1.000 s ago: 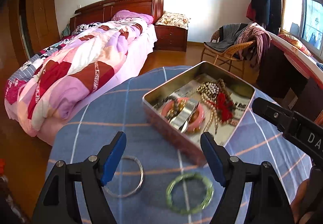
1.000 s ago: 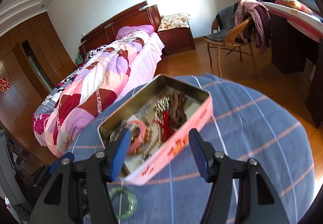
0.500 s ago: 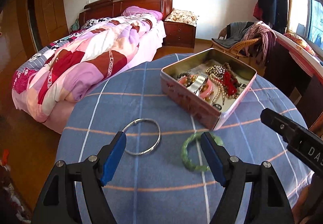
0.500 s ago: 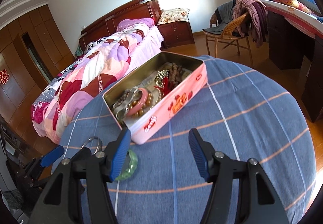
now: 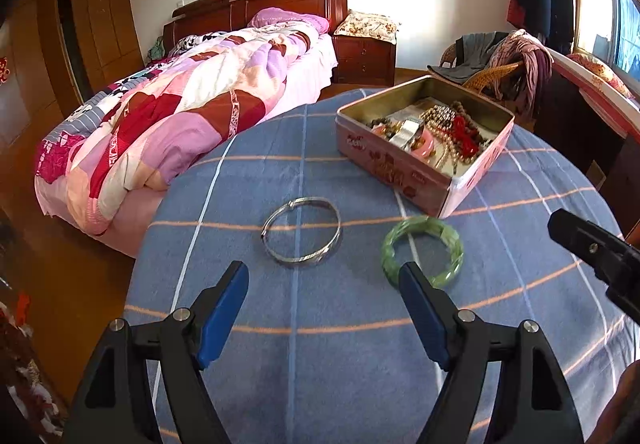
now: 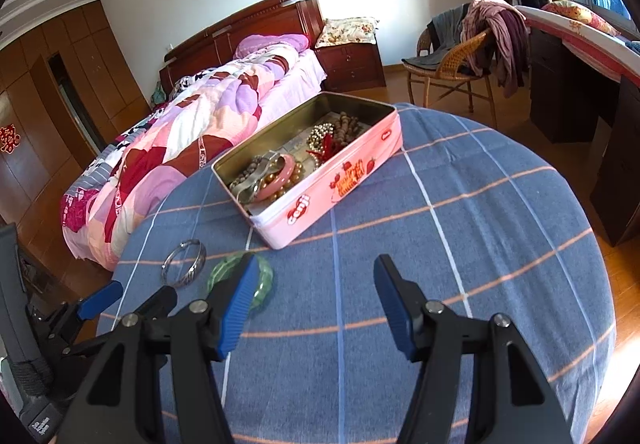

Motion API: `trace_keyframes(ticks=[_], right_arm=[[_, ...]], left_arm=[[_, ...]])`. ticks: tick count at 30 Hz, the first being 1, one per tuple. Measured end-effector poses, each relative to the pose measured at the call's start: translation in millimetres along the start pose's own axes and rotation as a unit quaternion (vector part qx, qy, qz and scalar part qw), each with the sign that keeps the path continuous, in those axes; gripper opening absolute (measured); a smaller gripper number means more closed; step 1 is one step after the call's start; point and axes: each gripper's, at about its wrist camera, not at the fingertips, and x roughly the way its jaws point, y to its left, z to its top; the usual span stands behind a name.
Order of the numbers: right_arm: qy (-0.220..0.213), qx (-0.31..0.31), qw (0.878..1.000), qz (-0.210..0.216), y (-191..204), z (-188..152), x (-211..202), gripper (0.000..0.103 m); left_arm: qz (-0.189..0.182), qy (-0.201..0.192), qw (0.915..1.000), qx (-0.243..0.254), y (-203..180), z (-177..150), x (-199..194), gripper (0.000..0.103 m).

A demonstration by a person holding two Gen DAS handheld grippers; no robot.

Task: Organize jewelry
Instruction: 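Withdraw both tools from the tin toward the two bangles, then grasp the green jade bangle with the right tool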

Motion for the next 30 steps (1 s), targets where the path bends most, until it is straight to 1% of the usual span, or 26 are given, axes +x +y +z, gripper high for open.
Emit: trace_keyframes(ticks=[5,8,11,15,18,22,24,27,29,30], right_arm=[[0.014,-0.011,1.0,-0.003,4,-8,5,0.063],[0.024,-0.019,1.0,-0.006,5,-12,9,0.063],[0.034,-0.03,0.999,-0.014,8,-16,13,0.063],[0.05,-0.037,0.998,-0.008,11,-21,23,0.063],[0.056,-0.05,0.997,-0.007,19,-20,29,0.063],[0.058,-0.067,0.996,-0.009,30,-13,41,0.063],[0.063,-0.076,0.995,-0.012,36,-9,52,0.059],[0.078,-0.078,0.994,-0.014,43,-7,65,0.057],[0.089,-0.074,0.993,-0.004,46,-7,71,0.057],[0.088,-0.073,0.993,0.0,47,-7,70,0.058]], left_arm=[[-0.001,0.015,0.9999,0.0,10,-12,4,0.078],[-0.008,0.024,0.9997,-0.003,21,-20,4,0.078],[-0.009,0.034,0.9993,-0.012,33,-27,6,0.077],[-0.007,0.048,0.9983,-0.032,52,-32,15,0.077],[-0.002,0.043,0.9984,-0.036,58,-25,19,0.077],[-0.006,0.036,0.9985,-0.042,61,-12,26,0.077],[-0.012,0.037,0.9982,-0.046,62,-4,34,0.077],[-0.009,0.043,0.9975,-0.055,66,5,43,0.077],[-0.015,0.042,0.9975,-0.055,67,9,44,0.077],[-0.023,0.038,0.9976,-0.052,67,11,43,0.077]])
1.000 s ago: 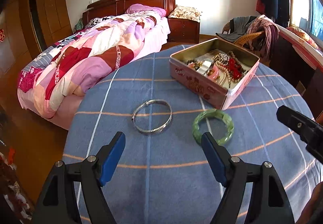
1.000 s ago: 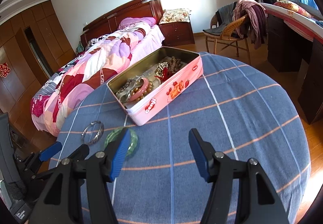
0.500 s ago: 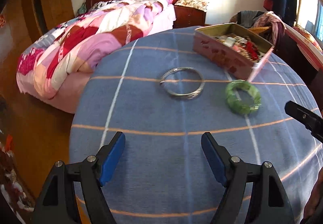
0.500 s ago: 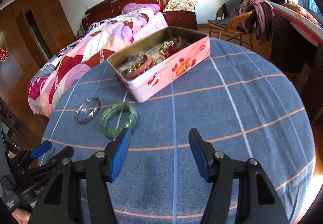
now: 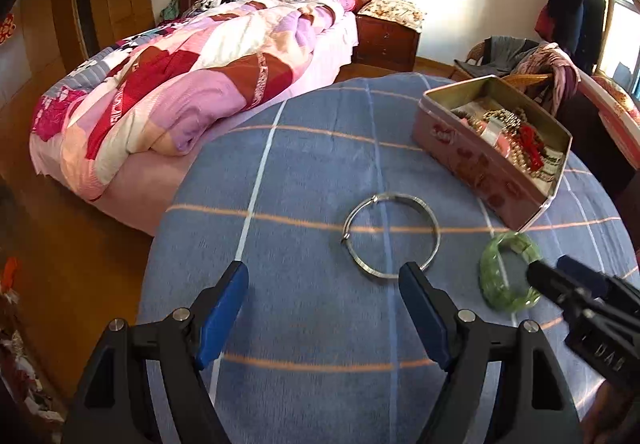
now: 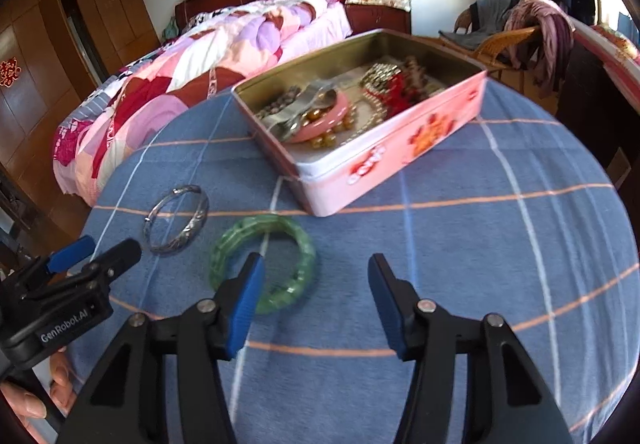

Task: Organize jewelry
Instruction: 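Grasp the green jade bangle with the right tool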

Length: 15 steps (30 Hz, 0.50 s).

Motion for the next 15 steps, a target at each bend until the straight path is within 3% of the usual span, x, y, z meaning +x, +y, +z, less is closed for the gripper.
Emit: trace_keyframes(ticks=[3,9,15], right_arm=[[-0.001,-0.01,1.0,0.004,5,-1,1,0.068],[0.008,-0.029,1.0,-0.007,12,0,8,0.069],[0.006,0.018,1.0,-0.005,-10,5,7,0.065]], left_arm=[[-0.008,-0.004,0.9997,0.022,-5,5,3,0.078],[-0.017,0.019,0.9992,0.031,-8,11,14,0.078],[-0.017,0.008,0.9996,0.02,-3,16,15,0.077]])
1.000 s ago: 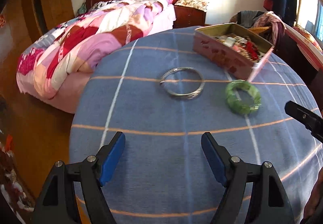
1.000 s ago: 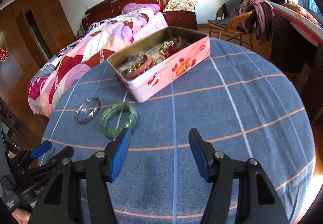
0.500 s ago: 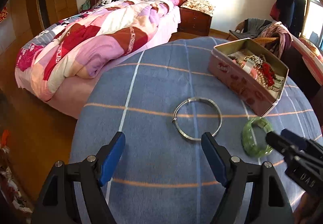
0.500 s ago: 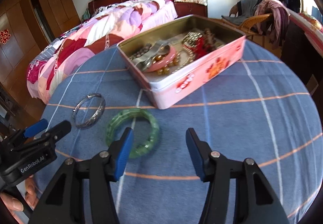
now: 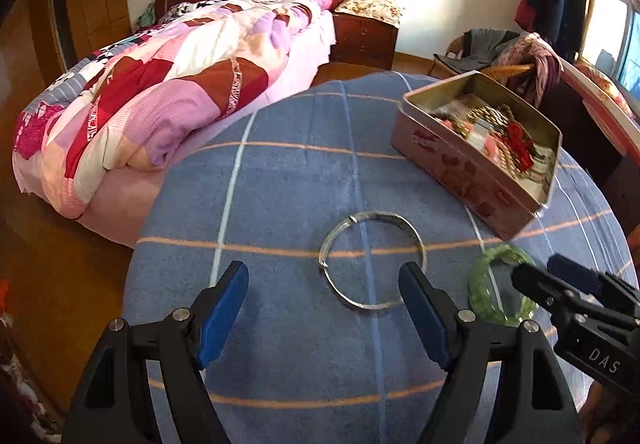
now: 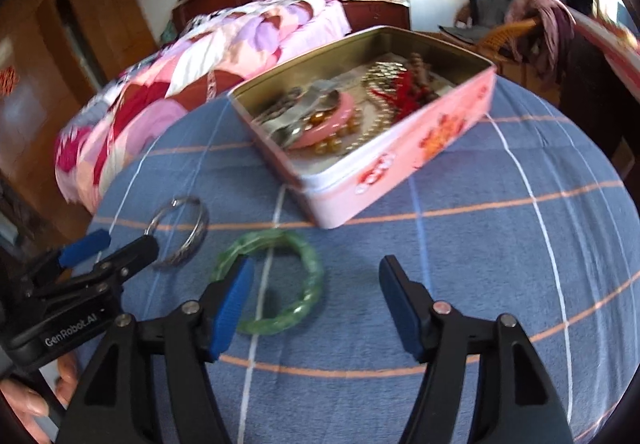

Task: Organize jewelry
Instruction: 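Grasp the green jade bangle with the right tool, then grasp the silver bangle with the left tool while the right tool holds the jade bangle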

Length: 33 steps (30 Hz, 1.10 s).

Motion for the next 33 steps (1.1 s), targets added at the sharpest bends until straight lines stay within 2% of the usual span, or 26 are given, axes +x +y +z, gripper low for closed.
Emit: trace_keyframes(ticks=[2,6,7,8,9,10,12,15,16,19,24,33], right_arm=[[0.001,-0.026,0.999,-0.019,6,1,3,0.057],[0.002,-0.055,0.998,-0.03,18,1,7,0.055],[0.001,-0.066,0.997,-0.039,22,0,8,0.054],[0.0,-0.081,0.995,-0.054,26,-1,9,0.048],[-0.004,-0.095,0.993,-0.067,29,-2,9,0.04],[-0.004,-0.098,0.993,-0.06,29,-3,9,0.036],[-0.002,-0.102,0.993,-0.058,30,-3,9,0.018],[0.003,-0.101,0.994,-0.049,27,-4,7,0.012],[0.004,-0.096,0.994,-0.044,25,-4,6,0.011],[0.007,-0.061,0.998,-0.016,14,-8,0,0.011],[-0.001,-0.016,1.0,0.005,-7,-14,-19,0.011],[-0.046,0.021,0.999,0.012,-20,-8,-55,0.011]], left_arm=[[0.014,0.009,0.9999,-0.001,1,5,7,0.077],[0.05,0.025,0.9984,0.013,-4,11,23,0.077],[0.05,0.029,0.9979,0.027,-10,12,26,0.073],[0.047,0.031,0.9977,0.038,-14,12,27,0.071],[0.036,0.031,0.9978,0.046,-18,13,27,0.06],[0.021,0.031,0.9983,0.045,-18,14,28,0.047],[-0.005,0.031,0.9988,0.036,-17,14,29,0.032],[-0.017,0.029,0.9983,0.047,-20,10,24,0.006],[-0.027,0.029,0.9981,0.048,-21,8,22,0.003],[-0.051,0.023,0.9975,0.044,-23,0,10,0.003],[-0.077,0.01,0.9959,0.046,-30,-16,-12,0.003],[-0.106,-0.026,0.9932,0.04,-41,-13,-45,0.003]])
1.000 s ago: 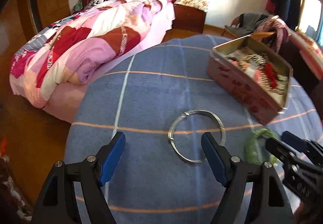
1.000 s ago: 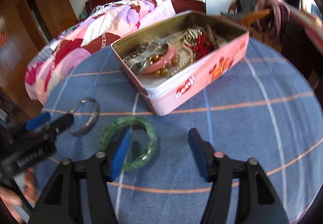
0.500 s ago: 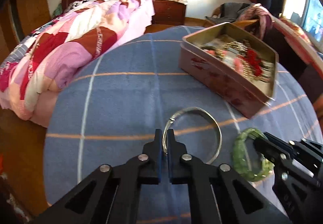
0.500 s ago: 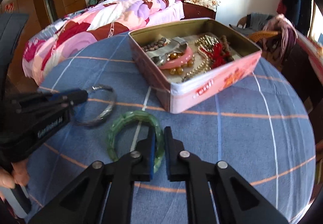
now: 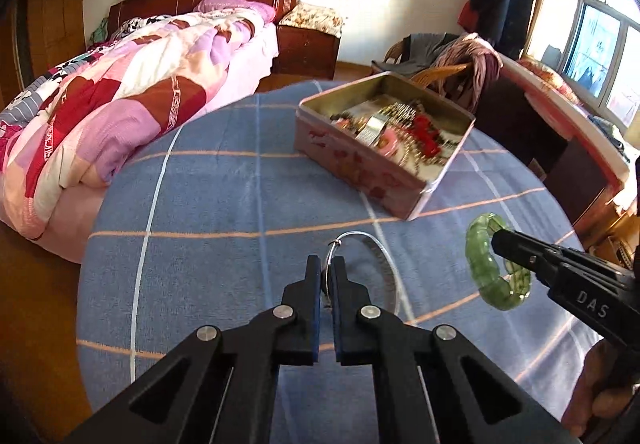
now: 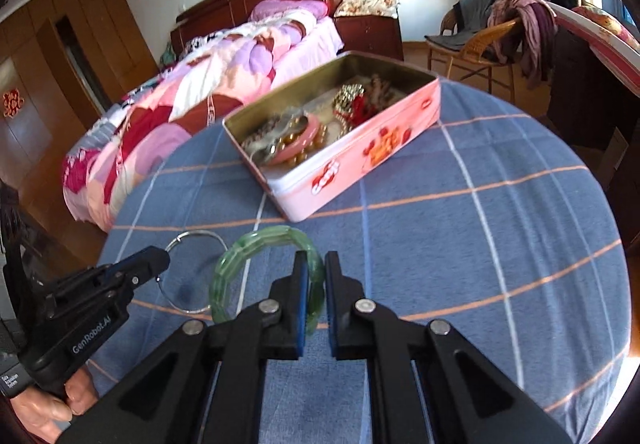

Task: Organize jewelry
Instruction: 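Grasp the silver bangle with the left tool while the right tool holds the jade bangle, then lift both bangles and carry them over the pink tin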

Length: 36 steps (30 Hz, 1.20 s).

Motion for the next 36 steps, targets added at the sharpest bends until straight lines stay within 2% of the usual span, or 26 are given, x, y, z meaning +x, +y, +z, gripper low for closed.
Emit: trace_keyframes(ticks=[12,15,17,18,20,21,22,27,31,35,36], right_arm=[[-0.021,0.022,0.999,-0.013,-14,5,-5,0.011],[-0.017,0.024,0.999,-0.011,-17,4,-4,0.011],[-0.016,0.024,1.0,-0.011,-17,2,-4,0.011],[-0.015,0.023,1.0,-0.011,-17,2,-5,0.011],[-0.015,0.023,1.0,-0.01,-18,1,-4,0.011],[-0.014,0.023,1.0,-0.01,-19,0,-4,0.011],[-0.012,0.026,1.0,-0.009,-20,0,-2,0.011],[-0.01,0.031,0.999,-0.008,-23,0,-1,0.011],[-0.009,0.031,0.999,-0.007,-24,-1,-1,0.011],[-0.008,0.032,0.999,-0.007,-24,0,-2,0.011],[-0.01,0.033,0.999,-0.007,-25,1,-4,0.011]], left_arm=[[-0.022,-0.051,0.9982,0.024,-17,14,-32,0.0],[0.007,-0.042,0.9984,0.037,-17,16,-27,0.0],[-0.005,-0.021,0.9995,0.025,-9,13,-21,0.0],[-0.013,-0.013,0.9996,0.022,-6,10,-19,0.004],[-0.01,-0.001,0.9997,0.024,-2,1,-15,0.041],[0.001,0.009,0.9997,0.024,0,-5,-12,0.075],[0.007,0.012,0.9997,0.022,0,-10,-11,0.081],[-0.026,0.045,0.9986,0.008,-4,-31,0,0.081],[-0.04,0.072,0.9964,0.024,-23,-38,16,0.083],[-0.002,0.08,0.9946,0.067,-44,-37,25,0.084],[0.007,0.08,0.9939,0.076,-47,-38,26,0.077]])
